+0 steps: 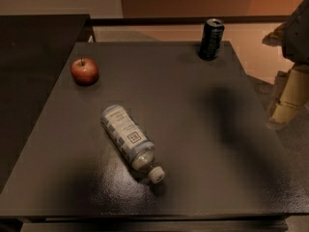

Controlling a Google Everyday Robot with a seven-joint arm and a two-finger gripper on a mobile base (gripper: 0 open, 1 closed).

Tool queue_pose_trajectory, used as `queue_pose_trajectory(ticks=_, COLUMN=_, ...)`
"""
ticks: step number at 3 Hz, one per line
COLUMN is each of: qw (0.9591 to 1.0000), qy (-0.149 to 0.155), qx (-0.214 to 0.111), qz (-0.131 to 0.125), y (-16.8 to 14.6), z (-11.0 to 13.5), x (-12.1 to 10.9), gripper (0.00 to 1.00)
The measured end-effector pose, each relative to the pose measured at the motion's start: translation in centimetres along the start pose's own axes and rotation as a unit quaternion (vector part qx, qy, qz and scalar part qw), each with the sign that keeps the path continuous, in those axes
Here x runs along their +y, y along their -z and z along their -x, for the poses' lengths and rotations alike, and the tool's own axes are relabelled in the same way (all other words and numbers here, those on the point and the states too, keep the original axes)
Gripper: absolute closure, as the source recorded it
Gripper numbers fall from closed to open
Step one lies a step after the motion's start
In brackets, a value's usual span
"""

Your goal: Knock pepsi can over

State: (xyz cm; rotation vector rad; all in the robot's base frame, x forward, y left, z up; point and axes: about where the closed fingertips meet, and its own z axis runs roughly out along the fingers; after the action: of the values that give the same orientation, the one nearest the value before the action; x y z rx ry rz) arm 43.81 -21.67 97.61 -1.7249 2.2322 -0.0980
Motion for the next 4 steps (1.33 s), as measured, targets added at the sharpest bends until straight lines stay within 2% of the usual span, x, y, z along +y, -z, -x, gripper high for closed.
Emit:
queue_pose_trajectory(ticks=2, qw=1.0, qy=-0.002, qx=-0.004, qz=-0.002, y=-0.1, z=0.1, x=-0.3, gripper=0.0)
queue_pose_trajectory(ticks=4, qw=0.9962, qy=-0.033, qx=-0.074, qz=-0.034, y=-3.2, z=1.9, x=-6.6, gripper=0.0)
